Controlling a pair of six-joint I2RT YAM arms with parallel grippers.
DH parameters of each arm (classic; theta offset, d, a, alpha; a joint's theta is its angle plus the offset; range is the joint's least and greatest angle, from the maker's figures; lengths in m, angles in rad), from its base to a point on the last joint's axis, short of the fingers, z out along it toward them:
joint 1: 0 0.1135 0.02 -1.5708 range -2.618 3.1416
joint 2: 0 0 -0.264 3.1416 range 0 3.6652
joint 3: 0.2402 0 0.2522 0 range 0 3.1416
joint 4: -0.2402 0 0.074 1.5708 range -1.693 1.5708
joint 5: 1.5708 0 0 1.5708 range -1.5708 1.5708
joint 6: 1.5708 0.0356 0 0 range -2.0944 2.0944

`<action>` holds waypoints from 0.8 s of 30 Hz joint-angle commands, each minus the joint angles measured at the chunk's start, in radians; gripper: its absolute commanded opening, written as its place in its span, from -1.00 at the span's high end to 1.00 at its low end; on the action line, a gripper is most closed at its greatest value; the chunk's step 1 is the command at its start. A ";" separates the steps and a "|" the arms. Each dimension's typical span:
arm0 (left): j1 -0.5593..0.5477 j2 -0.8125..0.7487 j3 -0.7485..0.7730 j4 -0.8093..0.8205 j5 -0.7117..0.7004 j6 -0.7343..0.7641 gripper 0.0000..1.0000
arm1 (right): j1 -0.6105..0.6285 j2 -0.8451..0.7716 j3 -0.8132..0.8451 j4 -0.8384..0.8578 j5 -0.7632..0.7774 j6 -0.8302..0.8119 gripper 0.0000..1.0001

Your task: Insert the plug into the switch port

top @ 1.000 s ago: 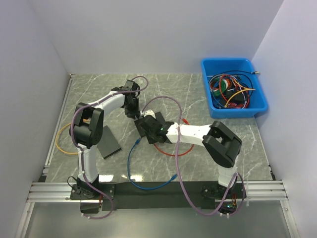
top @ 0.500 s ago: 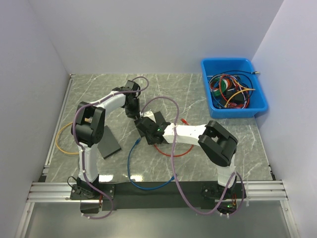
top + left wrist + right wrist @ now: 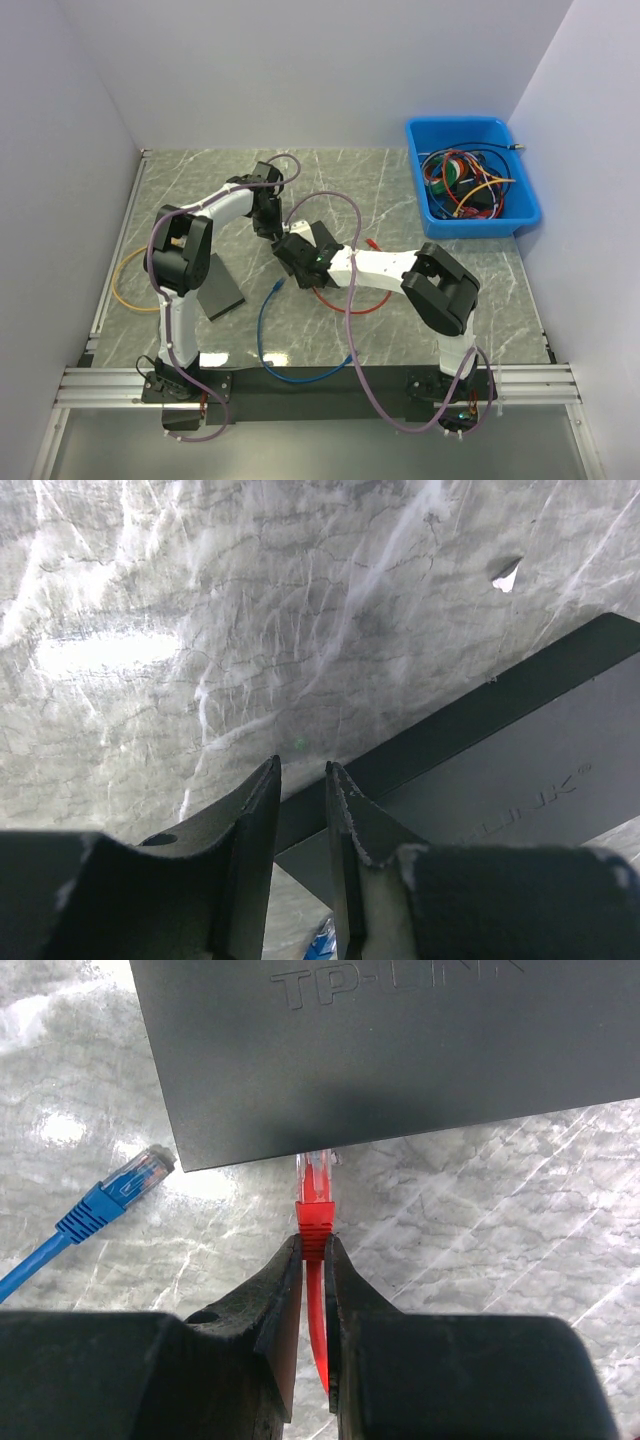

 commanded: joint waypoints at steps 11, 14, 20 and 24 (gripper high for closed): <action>-0.013 0.023 0.029 -0.047 0.068 0.007 0.38 | 0.004 -0.038 -0.020 0.220 0.055 -0.054 1.00; -0.013 0.028 0.032 -0.050 0.068 0.008 0.38 | 0.004 -0.044 -0.055 0.273 0.070 -0.075 1.00; -0.013 0.029 0.034 -0.050 0.076 0.010 0.38 | 0.004 -0.076 -0.112 0.367 0.070 -0.110 1.00; -0.013 0.030 0.032 -0.050 0.078 0.013 0.38 | 0.004 -0.134 -0.184 0.454 0.047 -0.158 1.00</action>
